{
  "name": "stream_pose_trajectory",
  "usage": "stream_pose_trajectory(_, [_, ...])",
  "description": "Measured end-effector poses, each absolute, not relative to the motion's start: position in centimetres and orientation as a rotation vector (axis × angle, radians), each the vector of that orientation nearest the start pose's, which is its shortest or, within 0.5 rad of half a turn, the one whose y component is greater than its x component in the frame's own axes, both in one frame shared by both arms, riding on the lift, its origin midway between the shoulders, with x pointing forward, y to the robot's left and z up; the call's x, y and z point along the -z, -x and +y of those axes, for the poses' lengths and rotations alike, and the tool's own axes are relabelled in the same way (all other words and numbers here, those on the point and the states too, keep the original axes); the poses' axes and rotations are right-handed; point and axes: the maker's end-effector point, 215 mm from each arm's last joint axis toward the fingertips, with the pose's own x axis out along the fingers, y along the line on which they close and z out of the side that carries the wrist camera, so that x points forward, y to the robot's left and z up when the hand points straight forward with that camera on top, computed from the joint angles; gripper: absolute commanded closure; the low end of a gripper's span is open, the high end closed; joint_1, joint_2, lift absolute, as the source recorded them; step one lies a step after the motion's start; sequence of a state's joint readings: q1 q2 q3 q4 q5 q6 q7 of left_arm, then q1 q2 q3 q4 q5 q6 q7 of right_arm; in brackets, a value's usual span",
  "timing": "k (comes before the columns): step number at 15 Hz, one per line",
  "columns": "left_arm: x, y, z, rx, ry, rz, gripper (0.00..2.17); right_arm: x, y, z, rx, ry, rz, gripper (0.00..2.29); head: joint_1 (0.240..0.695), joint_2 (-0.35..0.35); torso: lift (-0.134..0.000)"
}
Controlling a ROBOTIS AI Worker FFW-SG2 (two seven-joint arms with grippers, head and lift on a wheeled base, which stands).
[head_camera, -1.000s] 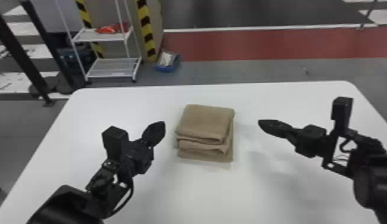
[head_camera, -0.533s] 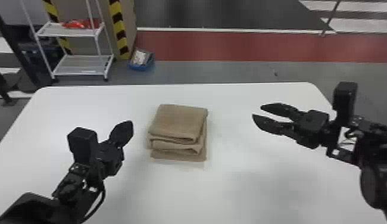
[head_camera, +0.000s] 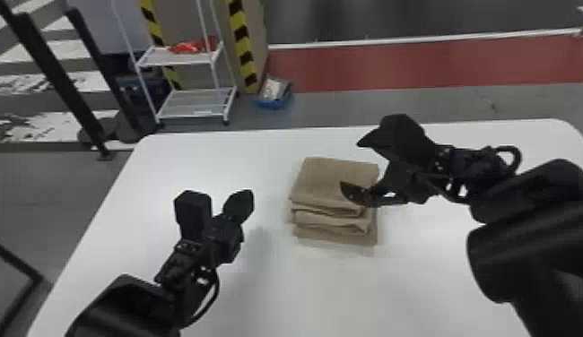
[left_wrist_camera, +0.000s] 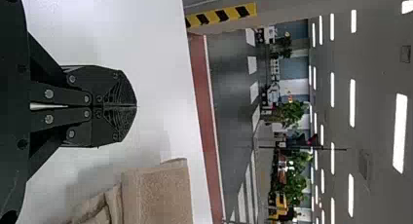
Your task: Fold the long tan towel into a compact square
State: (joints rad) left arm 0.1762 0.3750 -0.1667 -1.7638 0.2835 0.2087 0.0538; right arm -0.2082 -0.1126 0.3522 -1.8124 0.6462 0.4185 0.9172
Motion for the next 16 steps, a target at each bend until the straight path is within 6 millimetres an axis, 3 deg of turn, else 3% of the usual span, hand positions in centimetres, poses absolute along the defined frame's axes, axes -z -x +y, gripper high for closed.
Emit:
stream_pose_trajectory(2, [41.7, -52.7, 24.8, 0.148, -0.088, 0.272, 2.08, 32.4, -55.4, 1.9, -0.938, 0.895, 0.248, 0.33, 0.695, 0.255, -0.125])
stream_pose_trajectory(4, [41.8, -52.4, 25.5, 0.140, -0.093, 0.284, 2.08, 33.5, -55.3, 3.3, -0.966, 0.985, 0.306, 0.34, 0.695, 0.284, -0.125])
stream_pose_trajectory(9, [42.3, -51.8, 26.5, 0.129, -0.104, 0.304, 2.08, 36.1, -54.8, 3.6, -1.004, 1.030, 0.408, 0.48, 0.695, 0.302, -0.125])
stream_pose_trajectory(16, [42.8, -51.5, 25.7, 0.140, -0.108, 0.310, 2.08, 39.4, -53.7, 3.8, -1.061, 0.988, 0.497, 0.53, 0.695, 0.302, -0.125])
